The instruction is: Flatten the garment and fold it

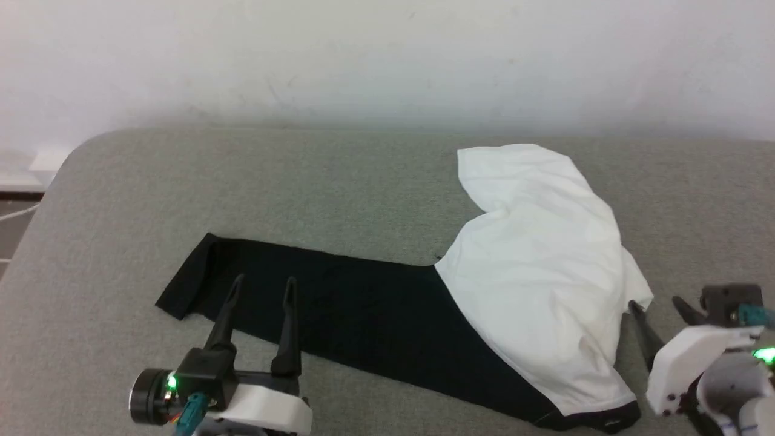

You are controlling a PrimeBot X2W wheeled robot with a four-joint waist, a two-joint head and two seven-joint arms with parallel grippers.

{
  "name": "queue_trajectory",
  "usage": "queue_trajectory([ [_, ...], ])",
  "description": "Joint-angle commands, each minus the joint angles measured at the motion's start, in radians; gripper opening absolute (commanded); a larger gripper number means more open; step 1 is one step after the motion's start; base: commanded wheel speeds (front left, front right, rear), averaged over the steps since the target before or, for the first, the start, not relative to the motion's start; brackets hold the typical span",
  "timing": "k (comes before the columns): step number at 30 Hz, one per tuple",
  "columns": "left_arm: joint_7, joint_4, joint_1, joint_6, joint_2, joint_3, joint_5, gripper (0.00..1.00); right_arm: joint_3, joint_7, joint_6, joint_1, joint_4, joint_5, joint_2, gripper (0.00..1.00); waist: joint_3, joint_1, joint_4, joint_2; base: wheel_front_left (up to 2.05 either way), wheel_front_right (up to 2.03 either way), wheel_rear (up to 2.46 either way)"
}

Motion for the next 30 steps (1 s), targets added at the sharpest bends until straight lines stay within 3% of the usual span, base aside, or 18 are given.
queue_trajectory([
  [1,-0.005,0.002,-0.020,-0.008,-0.006,-0.001,0.009,1.00,-0.003,0.027,0.005,-0.029,0.009,0.002,-0.013,1.00,0.026,0.0000,0.029,-0.0001,0.00,0.00,0.00],
  [7,-0.005,0.029,-0.055,-0.037,-0.038,0.000,0.027,1.00,0.011,0.194,0.005,-0.145,0.103,0.071,-0.045,1.00,0.075,0.0000,0.074,-0.0001,0.00,0.00,0.00],
  [13,-0.005,0.054,-0.075,-0.062,-0.074,-0.003,0.045,1.00,0.094,0.244,0.005,-0.209,0.218,0.099,-0.078,1.00,0.116,0.0000,0.111,-0.0001,0.00,0.00,0.00],
  [15,-0.005,0.064,-0.080,-0.071,-0.083,-0.003,0.050,1.00,0.121,0.232,0.005,-0.219,0.246,0.100,-0.087,0.00,0.121,0.0000,0.121,-0.0001,0.00,0.00,0.00],
  [22,-0.005,0.096,-0.085,-0.096,-0.103,0.004,0.062,1.00,0.237,0.098,0.005,-0.268,0.217,0.018,-0.122,0.00,0.092,0.0000,0.136,-0.0001,0.00,0.00,0.00],
  [30,-0.005,0.111,-0.059,-0.116,-0.108,0.020,0.070,1.00,0.519,0.137,0.005,-0.295,0.150,-0.011,-0.116,0.00,0.047,0.0000,0.130,-0.0001,0.00,0.00,0.00],
])
